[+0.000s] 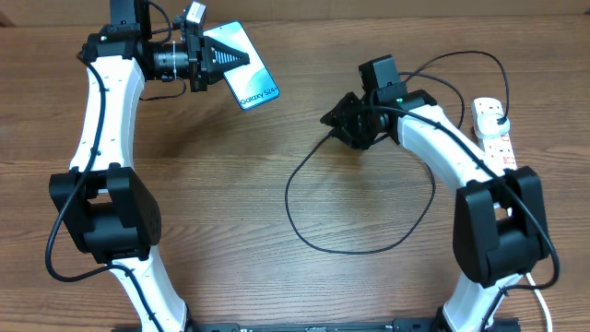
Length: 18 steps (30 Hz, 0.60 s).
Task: Plug charger to phone and switch on socket
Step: 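Release the phone from the right gripper and move it toward the cable, then grasp the black cable's plug end with the right gripper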
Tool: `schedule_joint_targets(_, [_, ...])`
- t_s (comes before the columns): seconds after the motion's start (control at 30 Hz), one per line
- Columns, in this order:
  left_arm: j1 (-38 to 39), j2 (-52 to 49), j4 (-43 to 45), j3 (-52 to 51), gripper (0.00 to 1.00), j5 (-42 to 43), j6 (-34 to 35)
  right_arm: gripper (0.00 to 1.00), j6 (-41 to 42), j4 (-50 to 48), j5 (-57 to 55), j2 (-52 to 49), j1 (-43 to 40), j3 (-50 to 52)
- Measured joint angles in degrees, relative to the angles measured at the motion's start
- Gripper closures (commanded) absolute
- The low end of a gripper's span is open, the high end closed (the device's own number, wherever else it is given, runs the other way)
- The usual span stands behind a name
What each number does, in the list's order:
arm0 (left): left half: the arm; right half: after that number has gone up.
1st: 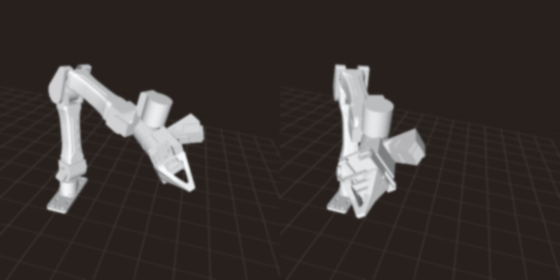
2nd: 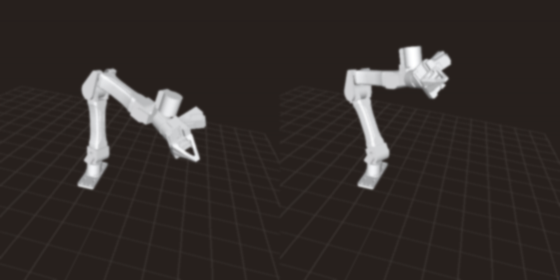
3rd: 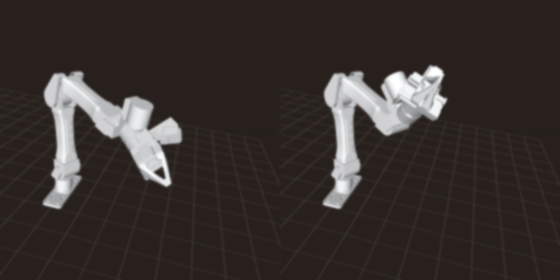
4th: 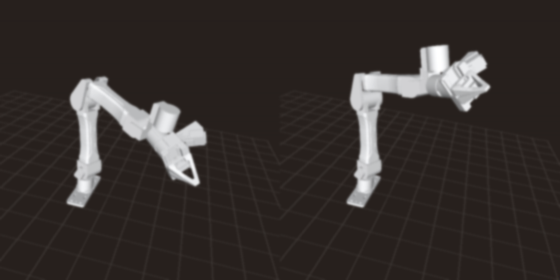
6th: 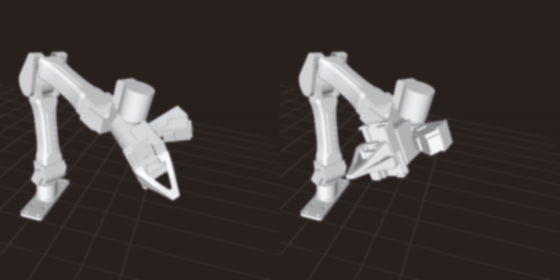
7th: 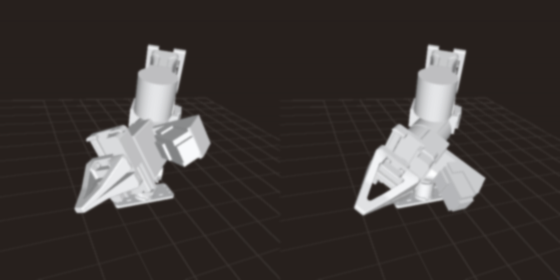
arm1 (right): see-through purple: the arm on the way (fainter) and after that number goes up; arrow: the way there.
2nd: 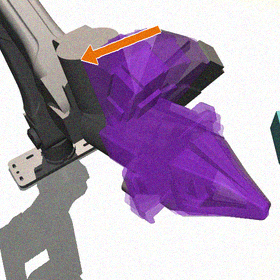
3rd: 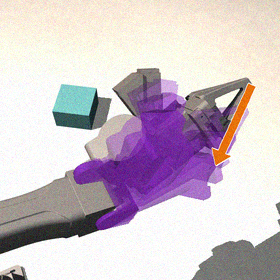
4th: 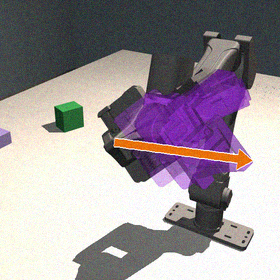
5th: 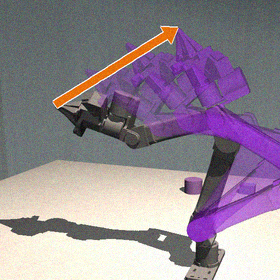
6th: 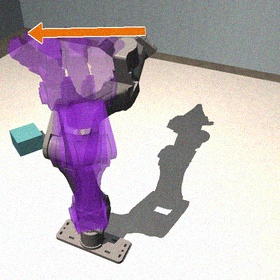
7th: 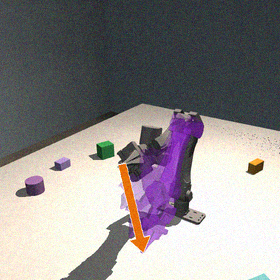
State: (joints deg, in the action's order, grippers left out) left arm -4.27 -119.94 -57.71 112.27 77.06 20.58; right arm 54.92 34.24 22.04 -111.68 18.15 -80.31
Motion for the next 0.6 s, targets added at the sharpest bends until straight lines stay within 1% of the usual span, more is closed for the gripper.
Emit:
schedule_joint_targets(0.2, [0.0, 0.0, -2.08, 0.0, 0.96, -2.03, -0.02, 0.61, 1.44, -1.27, -0.24, -5.29, 0.0, -0.04])
schedule_joint_targets(0.33, [0.0, 0.0, -2.08, 0.0, 0.96, -2.38, -0.02, 0.64, 1.88, -2.54, -0.44, -7.82, 0.0, -0.04])
schedule_joint_targets(0.6, [0.0, 0.0, -2.1, 0.0, 0.96, -2.56, -0.02, 0.66, 2.05, -6.08, -0.68, -9.07, 0.0, -0.07])
